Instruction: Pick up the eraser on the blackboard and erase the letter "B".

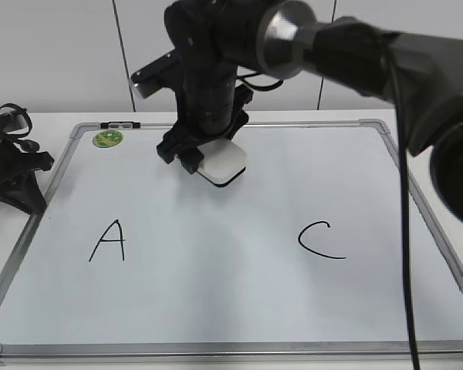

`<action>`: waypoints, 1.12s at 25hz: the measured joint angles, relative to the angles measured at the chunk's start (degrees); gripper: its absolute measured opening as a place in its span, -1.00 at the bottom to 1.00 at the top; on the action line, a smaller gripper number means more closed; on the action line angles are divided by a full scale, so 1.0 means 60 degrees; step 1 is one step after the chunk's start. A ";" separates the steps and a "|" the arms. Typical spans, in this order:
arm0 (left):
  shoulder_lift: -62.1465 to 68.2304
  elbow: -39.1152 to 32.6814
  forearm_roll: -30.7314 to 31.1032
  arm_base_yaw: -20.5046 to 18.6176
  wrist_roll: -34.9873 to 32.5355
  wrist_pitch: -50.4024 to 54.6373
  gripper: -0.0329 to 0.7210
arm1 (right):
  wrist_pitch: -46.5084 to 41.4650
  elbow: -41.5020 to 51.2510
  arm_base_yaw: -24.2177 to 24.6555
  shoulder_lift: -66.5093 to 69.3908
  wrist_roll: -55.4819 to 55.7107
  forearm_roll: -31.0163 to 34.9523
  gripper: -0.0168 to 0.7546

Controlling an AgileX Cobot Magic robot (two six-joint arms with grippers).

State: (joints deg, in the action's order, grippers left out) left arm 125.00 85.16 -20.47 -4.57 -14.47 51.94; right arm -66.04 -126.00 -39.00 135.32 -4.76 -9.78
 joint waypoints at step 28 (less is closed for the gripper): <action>0.0013 0.0000 -0.0037 0.0000 -0.0016 0.0002 -0.76 | 0.3759 0.9167 0.5068 -0.6271 0.1318 0.0498 0.44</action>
State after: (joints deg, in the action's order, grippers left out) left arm 125.08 85.16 -20.69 -4.57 -14.57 51.95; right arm -43.49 -70.99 -8.59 97.69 3.15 -6.79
